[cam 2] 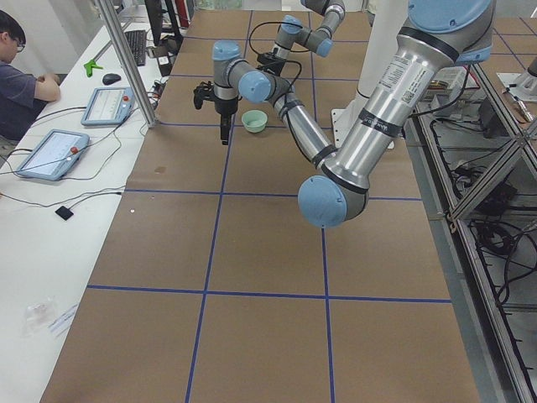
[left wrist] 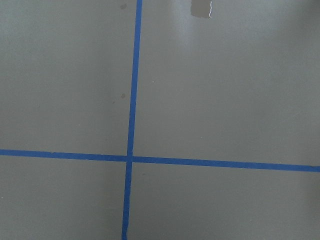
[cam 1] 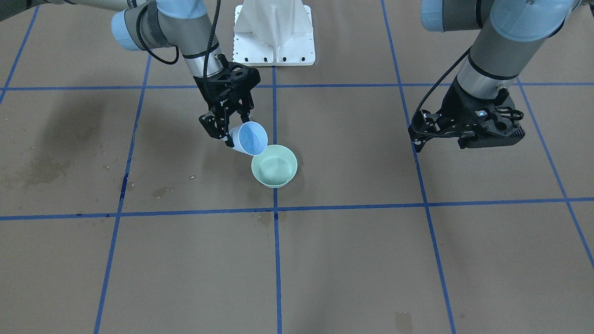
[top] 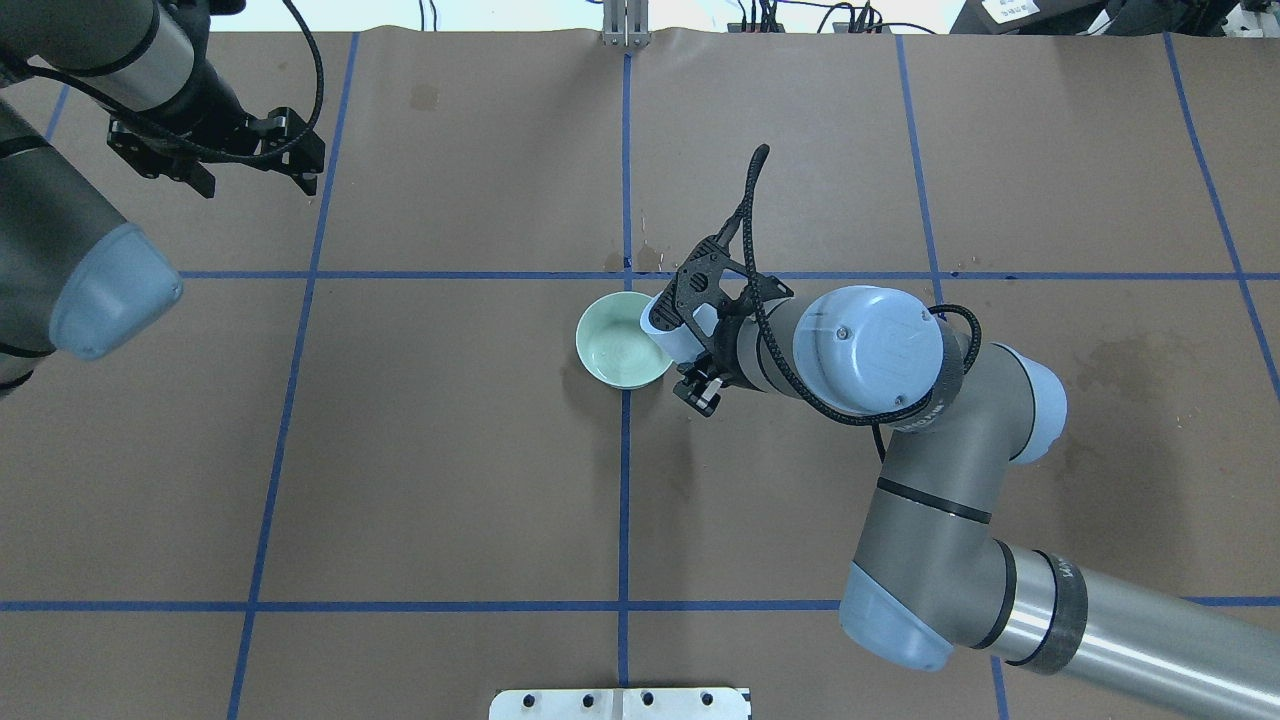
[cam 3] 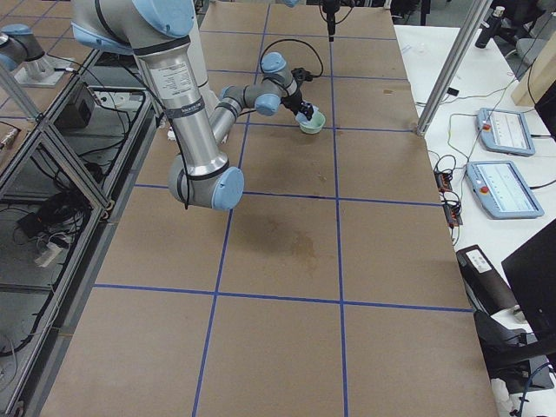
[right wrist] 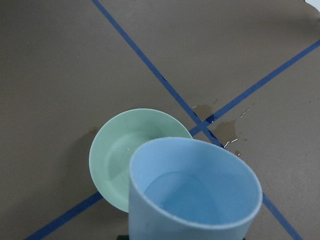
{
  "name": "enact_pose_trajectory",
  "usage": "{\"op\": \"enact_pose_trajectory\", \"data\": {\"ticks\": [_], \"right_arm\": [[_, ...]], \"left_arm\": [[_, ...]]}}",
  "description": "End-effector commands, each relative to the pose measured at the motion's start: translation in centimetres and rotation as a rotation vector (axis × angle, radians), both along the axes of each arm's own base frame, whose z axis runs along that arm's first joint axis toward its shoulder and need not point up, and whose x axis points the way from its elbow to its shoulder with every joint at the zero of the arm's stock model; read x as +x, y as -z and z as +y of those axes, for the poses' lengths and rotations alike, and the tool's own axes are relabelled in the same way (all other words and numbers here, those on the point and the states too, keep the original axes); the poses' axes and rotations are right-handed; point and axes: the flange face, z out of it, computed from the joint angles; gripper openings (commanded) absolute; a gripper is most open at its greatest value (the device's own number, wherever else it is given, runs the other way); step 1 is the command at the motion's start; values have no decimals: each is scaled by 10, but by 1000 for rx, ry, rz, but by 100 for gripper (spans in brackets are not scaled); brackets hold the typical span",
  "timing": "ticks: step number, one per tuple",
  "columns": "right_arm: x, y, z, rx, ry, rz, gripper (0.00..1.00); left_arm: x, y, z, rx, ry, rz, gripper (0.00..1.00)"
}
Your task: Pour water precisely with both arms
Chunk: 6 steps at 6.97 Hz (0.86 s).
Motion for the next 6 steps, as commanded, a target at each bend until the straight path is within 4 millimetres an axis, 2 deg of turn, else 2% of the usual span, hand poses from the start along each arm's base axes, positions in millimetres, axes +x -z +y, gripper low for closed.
{"op": "enact_pose_trajectory", "data": {"ticks": [1, 2, 4, 5, 6], "right_arm": [[-7, 4, -2, -8, 48, 95, 0], [-11, 21, -3, -20, 72, 149, 0], [-23, 27, -8, -31, 99, 209, 0], [-38, 38, -16, -48, 104, 242, 0], [-46, 50, -22, -50, 122, 291, 0]], "left_arm": [[-6, -4, -2, -1, 4, -5, 100], [-6, -6, -2, -2, 3, -7, 100], [-6, -7, -2, -4, 4, -7, 100], [-6, -7, -1, -2, 3, -7, 100], [-6, -8, -1, -5, 3, -8, 100]]}}
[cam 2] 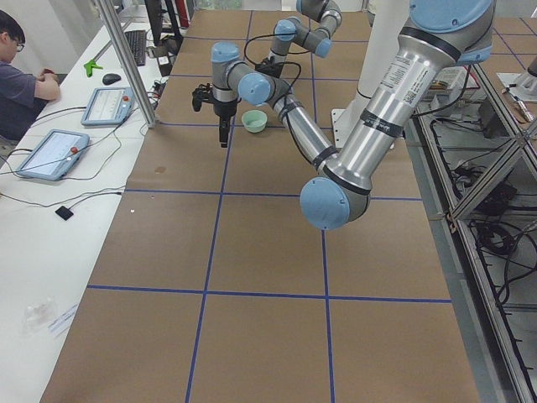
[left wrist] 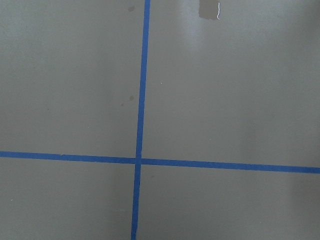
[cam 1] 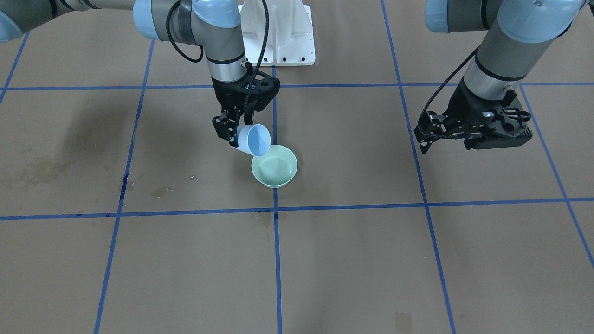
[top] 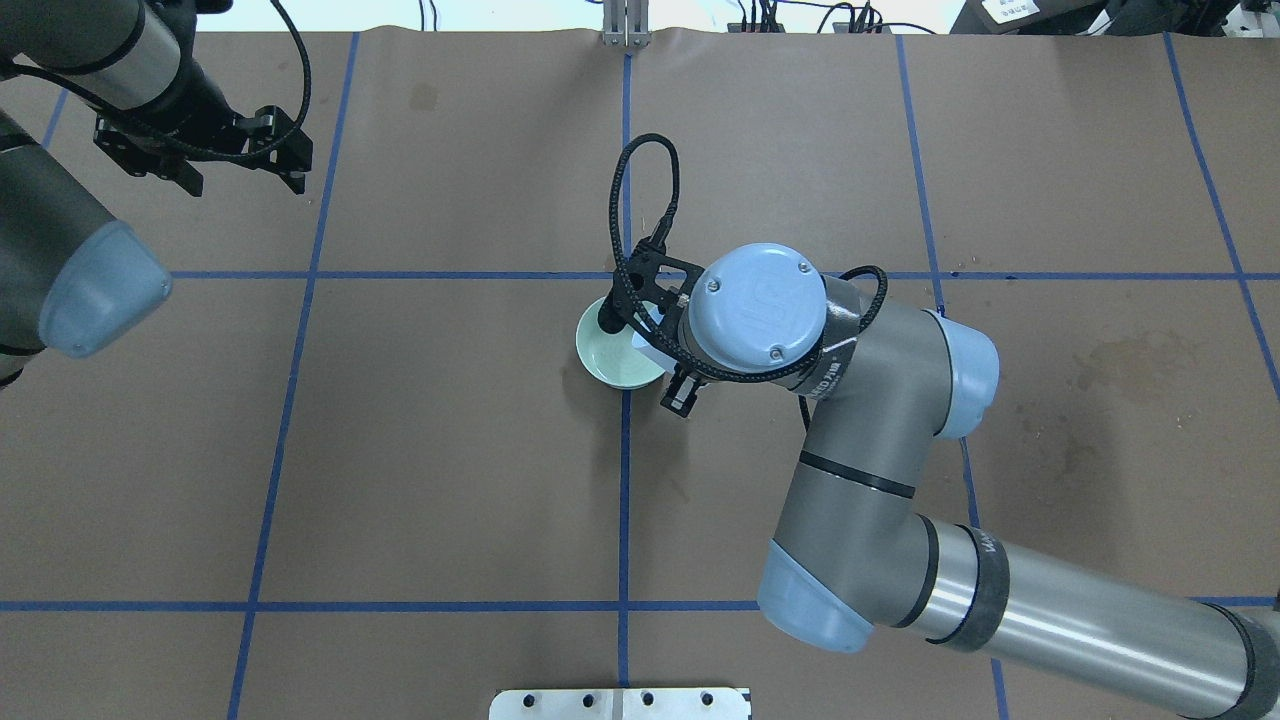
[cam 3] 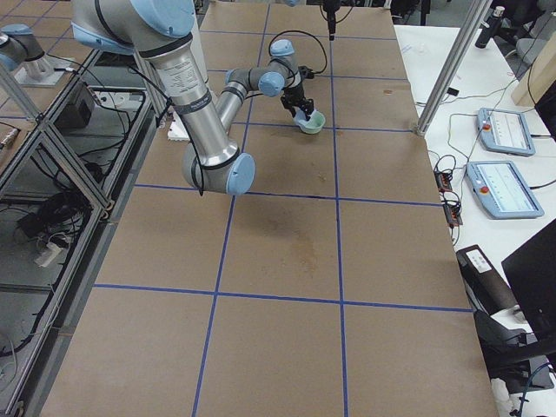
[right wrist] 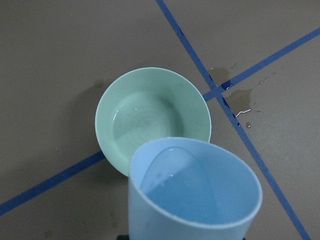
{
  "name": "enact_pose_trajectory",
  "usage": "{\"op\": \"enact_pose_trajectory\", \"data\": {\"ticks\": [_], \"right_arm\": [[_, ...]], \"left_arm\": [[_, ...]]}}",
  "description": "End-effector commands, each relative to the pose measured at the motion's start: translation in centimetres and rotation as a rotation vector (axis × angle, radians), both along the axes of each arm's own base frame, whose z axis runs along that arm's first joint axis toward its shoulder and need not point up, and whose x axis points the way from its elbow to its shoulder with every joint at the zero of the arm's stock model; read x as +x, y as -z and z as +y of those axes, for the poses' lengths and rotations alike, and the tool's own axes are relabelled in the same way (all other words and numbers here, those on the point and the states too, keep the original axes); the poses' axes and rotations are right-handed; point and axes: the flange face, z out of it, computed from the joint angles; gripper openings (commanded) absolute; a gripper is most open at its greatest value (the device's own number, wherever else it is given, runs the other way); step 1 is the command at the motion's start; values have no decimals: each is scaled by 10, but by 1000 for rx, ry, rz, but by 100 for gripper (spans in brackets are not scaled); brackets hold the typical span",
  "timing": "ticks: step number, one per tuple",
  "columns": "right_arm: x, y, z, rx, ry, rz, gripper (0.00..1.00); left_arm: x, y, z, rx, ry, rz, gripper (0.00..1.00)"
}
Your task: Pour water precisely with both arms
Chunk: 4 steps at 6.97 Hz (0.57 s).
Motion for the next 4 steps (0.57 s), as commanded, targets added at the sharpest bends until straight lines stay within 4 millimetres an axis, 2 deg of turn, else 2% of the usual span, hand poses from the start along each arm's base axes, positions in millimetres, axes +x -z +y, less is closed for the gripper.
{"op": "enact_pose_trajectory", "data": {"ticks": [1, 4], "right_arm": [[-17, 19, -12, -16, 33, 104, 0], [-18, 12, -16, -18, 73, 185, 0]], "left_arm": [[0, -1, 0, -2, 1, -1, 100], [0, -1, 0, -4, 1, -2, 100]]}}
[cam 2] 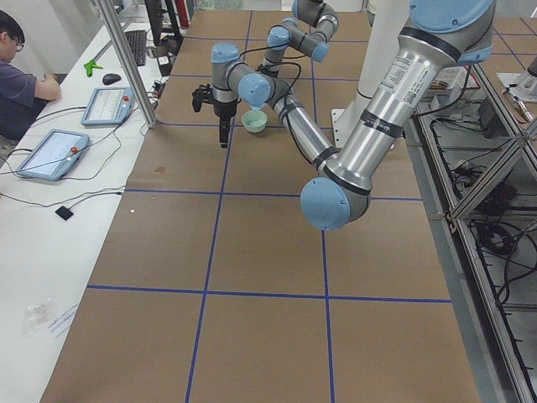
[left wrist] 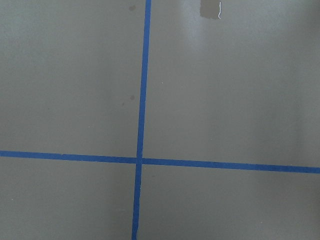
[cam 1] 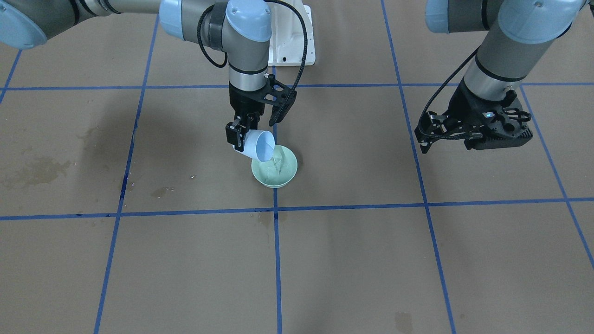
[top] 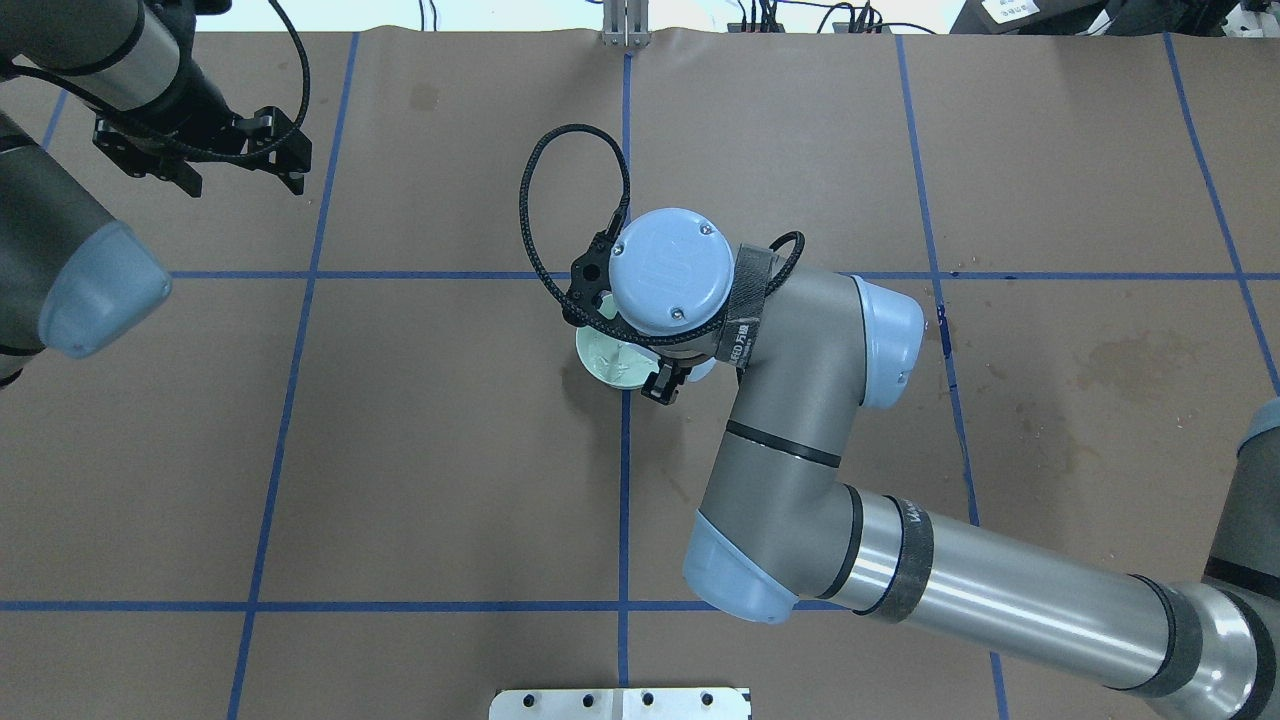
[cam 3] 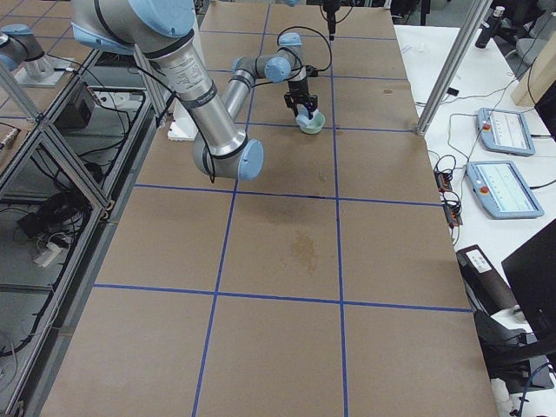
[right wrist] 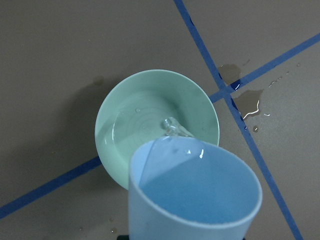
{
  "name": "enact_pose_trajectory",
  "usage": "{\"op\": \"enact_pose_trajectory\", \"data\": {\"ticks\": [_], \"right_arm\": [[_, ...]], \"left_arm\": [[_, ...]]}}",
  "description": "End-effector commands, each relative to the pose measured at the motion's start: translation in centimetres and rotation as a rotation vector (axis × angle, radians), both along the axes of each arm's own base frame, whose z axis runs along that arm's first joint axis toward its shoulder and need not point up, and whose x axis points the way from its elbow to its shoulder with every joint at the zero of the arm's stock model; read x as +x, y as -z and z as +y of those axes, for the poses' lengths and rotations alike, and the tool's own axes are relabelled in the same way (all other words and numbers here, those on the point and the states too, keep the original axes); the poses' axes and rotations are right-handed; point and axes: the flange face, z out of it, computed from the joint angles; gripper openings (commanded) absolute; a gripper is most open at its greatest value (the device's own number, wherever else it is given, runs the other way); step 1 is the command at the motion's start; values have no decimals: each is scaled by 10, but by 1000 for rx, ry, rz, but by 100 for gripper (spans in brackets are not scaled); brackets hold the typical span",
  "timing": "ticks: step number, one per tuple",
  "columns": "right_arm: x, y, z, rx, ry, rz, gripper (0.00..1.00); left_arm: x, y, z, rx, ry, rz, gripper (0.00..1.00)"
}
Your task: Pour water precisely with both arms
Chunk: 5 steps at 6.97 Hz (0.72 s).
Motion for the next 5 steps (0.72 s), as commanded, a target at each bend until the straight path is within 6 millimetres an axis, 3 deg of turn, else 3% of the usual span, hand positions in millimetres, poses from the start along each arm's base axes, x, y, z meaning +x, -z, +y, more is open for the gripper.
{"op": "enact_pose_trajectory", "data": {"ticks": [1, 3, 5], "right_arm": [[3, 3, -2, -7, 26, 61, 0], [7, 18, -4, -5, 61, 130, 0], [1, 8, -10, 32, 117, 178, 0]], "left_arm": [[0, 1, 0, 1, 0, 1, 100], [-1, 2, 1, 3, -1, 4, 100], [0, 2, 2, 2, -2, 3, 100]]}}
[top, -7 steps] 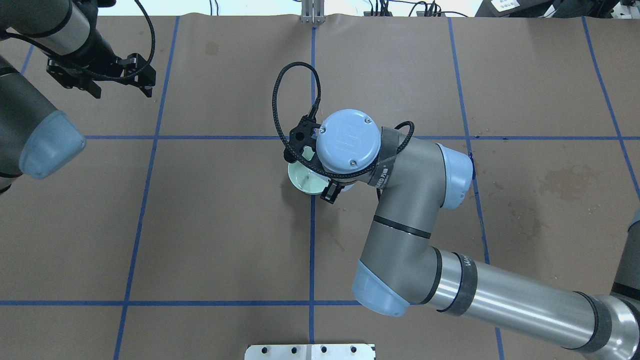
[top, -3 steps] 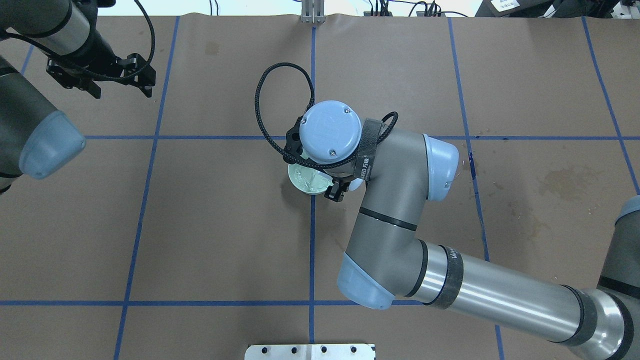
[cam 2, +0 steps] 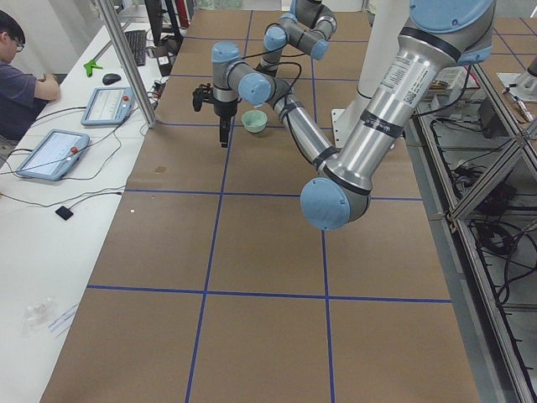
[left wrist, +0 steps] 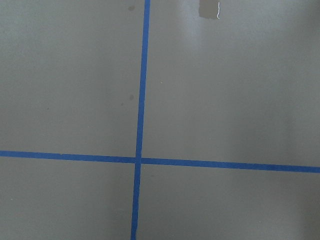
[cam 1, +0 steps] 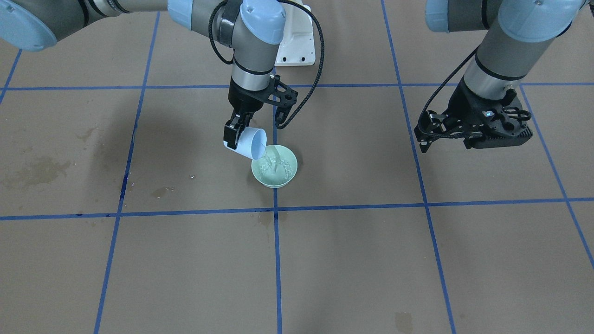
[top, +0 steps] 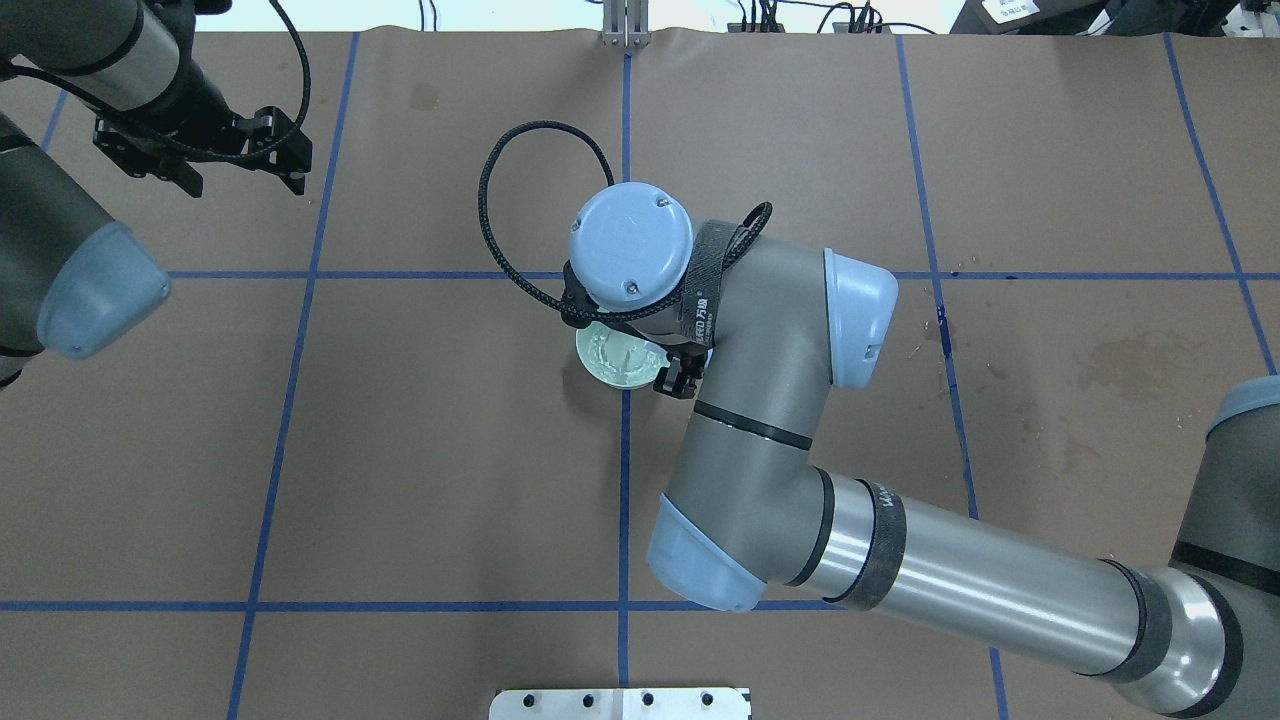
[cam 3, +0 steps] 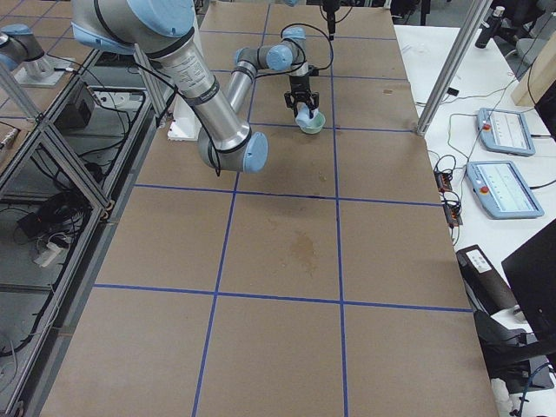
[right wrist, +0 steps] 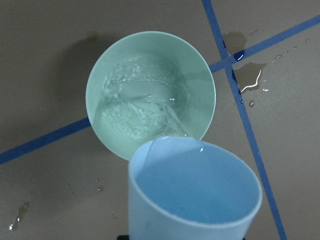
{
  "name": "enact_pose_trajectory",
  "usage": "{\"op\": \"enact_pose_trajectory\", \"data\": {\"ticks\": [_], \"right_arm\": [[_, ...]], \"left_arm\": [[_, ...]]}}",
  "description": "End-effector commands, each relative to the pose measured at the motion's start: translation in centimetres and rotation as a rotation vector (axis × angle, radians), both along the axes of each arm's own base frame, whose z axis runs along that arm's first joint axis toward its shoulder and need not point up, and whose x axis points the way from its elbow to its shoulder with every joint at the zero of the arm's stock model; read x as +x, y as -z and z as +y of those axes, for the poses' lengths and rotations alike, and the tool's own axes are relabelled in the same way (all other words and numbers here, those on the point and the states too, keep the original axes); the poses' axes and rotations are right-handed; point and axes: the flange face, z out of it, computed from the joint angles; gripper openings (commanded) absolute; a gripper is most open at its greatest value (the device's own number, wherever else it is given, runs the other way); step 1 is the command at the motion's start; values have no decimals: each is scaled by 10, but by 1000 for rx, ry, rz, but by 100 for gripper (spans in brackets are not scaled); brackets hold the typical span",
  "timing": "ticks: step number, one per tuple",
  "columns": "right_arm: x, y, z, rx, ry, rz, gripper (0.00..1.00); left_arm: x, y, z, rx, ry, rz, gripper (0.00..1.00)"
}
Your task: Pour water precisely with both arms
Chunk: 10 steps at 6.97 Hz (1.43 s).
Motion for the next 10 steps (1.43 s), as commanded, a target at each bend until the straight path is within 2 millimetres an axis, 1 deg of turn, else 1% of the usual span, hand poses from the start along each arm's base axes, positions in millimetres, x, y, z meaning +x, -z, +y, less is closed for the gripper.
{"op": "enact_pose_trajectory", "data": {"ticks": [1, 2, 3, 4, 6, 7, 8, 9, 10], "right_arm": [[-7, -4, -6, 32, 40, 47, 0], [-14, 12, -11, 29, 58, 81, 0], [-15, 22, -11, 28, 58, 75, 0], [-13, 27, -12, 31, 47, 47, 0], [-15, 30, -16, 66, 28, -41, 0], [-6, 16, -11, 60, -33, -115, 0], [14, -5, -1, 86, -52, -211, 0], [28, -12, 6, 60, -110, -286, 0], [42, -4, 12, -26, -244, -387, 0]], "left_arm": [[0, 0, 0, 1, -1, 0, 100], [0, 0, 0, 1, -1, 0, 100], [0, -1, 0, -1, -1, 0, 100], [0, -1, 0, -1, -1, 0, 100], [0, 0, 0, 1, -1, 0, 100], [0, 0, 0, -1, -1, 0, 100], [0, 1, 0, 1, -1, 0, 100], [0, 1, 0, 0, 0, 1, 100], [1, 1, 1, 0, -1, 1, 100]]}}
